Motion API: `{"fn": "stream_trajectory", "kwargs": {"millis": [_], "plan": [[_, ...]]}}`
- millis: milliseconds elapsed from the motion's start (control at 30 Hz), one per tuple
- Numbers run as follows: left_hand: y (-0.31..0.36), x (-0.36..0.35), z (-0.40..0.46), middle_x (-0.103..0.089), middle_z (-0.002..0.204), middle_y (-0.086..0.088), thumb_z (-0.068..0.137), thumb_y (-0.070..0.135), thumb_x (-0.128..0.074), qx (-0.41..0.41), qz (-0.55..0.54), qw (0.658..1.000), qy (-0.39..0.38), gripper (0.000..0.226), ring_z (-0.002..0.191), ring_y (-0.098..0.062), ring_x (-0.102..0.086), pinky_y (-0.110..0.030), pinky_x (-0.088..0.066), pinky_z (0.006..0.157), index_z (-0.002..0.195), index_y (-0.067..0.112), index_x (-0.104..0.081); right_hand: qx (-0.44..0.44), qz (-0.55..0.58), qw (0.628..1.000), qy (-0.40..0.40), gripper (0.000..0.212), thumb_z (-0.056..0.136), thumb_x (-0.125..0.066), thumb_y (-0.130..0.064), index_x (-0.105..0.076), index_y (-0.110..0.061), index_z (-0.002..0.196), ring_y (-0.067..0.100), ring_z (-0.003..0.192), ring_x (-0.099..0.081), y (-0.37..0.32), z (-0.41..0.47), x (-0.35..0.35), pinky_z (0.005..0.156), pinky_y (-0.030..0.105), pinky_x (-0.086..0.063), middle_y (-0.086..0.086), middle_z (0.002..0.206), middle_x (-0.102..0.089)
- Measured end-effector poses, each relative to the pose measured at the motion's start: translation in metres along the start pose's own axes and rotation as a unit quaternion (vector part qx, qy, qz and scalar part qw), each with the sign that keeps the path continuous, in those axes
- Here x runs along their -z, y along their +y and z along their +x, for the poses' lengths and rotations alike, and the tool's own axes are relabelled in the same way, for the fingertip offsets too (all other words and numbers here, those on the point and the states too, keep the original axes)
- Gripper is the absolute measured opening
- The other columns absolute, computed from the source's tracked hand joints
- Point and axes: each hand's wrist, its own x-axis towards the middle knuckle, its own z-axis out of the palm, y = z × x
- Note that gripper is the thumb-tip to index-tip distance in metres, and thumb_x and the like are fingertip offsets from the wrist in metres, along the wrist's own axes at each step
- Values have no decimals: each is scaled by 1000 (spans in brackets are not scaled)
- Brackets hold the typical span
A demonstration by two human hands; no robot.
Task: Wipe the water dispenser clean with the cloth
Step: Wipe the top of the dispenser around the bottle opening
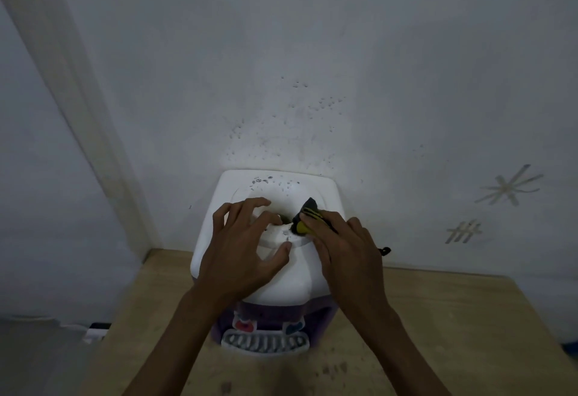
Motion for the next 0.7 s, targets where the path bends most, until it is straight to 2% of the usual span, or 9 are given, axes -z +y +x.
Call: {"fn": "stream_trajectory", "kwargs": {"millis": [100, 267, 433, 567, 700], "plan": [[1, -1, 0, -53, 140, 12, 82, 60, -62, 1, 2, 1000, 3, 41, 132, -10, -45, -24, -11, 115, 112, 33, -66, 23, -11, 1000, 1, 41, 103, -42, -34, -69, -24, 133, 23, 89, -60, 10, -13, 10, 69, 34, -51, -3, 126, -69], [1, -2, -1, -51, 141, 13, 80, 61, -62, 6, -4, 1000, 7, 42, 131, -8, -43, -21, -8, 115, 114, 35, -65, -31, -3, 999, 11, 34, 100, -51, -20, -71, -20, 127, 25, 92, -63, 15, 9, 1, 68, 39, -57, 1, 127, -67], [1, -1, -1, -51, 141, 11, 80, 61, -64, 5, 1, 1000, 12, 43, 132, -8, -42, -23, -10, 115, 113, 35, -66, 47, -7, 999, -9, 32, 101, -50, -24, -69, -23, 128, 23, 91, -60, 9, -2, 5, 69, 37, -53, -3, 128, -67], [1, -1, -2, -51, 140, 12, 79, 62, -63, 8, 3, 1000, 12, 42, 132, -7, -42, -23, -10, 114, 112, 36, -66, -12, -31, 999, 21, 27, 99, -61, -15, -72, -25, 121, 20, 80, -54, 18, 14, 3, 61, 35, -49, -5, 113, -69], [1, -2, -2, -51, 142, 11, 79, 63, -63, 13, 2, 1000, 12, 44, 133, -8, -43, -23, -9, 115, 113, 36, -66, 32, -32, 999, -16, 37, 101, -47, -21, -68, -23, 131, 21, 85, -57, 6, 3, 2, 65, 34, -51, -3, 117, -67]]}}
